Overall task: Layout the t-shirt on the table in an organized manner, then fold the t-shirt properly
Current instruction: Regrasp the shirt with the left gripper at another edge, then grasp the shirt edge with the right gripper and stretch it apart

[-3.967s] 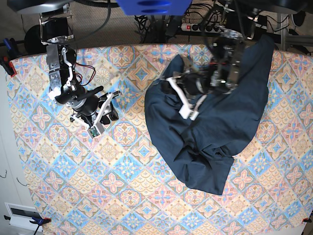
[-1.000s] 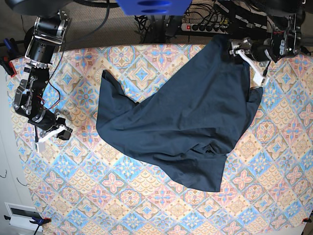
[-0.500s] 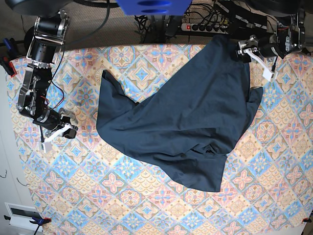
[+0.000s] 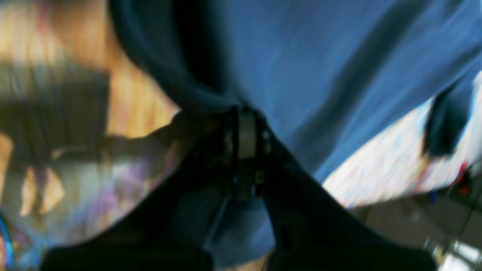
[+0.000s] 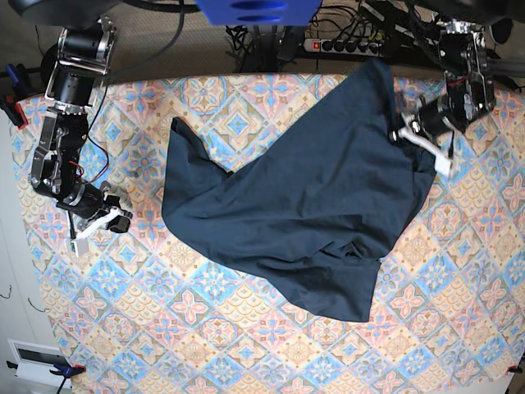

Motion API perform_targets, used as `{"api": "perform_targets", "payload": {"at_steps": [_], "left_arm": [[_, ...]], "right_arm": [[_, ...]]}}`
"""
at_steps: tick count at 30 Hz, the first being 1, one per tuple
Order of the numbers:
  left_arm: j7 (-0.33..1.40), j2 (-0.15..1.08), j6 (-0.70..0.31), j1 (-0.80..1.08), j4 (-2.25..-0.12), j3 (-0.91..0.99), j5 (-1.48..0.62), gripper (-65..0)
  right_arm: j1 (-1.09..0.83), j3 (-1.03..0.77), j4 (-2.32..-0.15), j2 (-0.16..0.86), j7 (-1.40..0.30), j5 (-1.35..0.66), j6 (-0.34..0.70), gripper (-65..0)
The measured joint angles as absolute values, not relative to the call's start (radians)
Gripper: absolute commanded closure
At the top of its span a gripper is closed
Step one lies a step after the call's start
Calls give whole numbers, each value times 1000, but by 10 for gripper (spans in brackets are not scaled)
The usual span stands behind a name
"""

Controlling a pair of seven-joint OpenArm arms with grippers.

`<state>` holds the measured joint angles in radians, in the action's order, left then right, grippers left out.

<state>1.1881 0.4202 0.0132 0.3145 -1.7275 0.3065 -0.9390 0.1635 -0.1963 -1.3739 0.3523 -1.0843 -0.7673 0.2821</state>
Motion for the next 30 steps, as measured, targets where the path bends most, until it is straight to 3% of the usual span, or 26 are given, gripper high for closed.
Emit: {"api": "perform_targets", "payload": {"at_steps": [3, 13, 22, 30], "left_arm": [[1195, 412, 10, 229, -1727, 333, -878, 0], [1198, 459, 2, 24, -1576, 477, -732, 0], [1052, 559, 6, -38, -1428, 552, -688, 0], [1048, 578, 7, -56, -1421, 547, -688, 0]], "right_arm": [[162, -177, -1374, 355, -1087, -762, 277, -25], [167, 65, -1550, 355, -1153, -770, 285, -183], [163, 256, -1545, 359, -1161, -765, 280, -188], [119, 344, -1546, 358, -1162, -767, 281, -189]]}}
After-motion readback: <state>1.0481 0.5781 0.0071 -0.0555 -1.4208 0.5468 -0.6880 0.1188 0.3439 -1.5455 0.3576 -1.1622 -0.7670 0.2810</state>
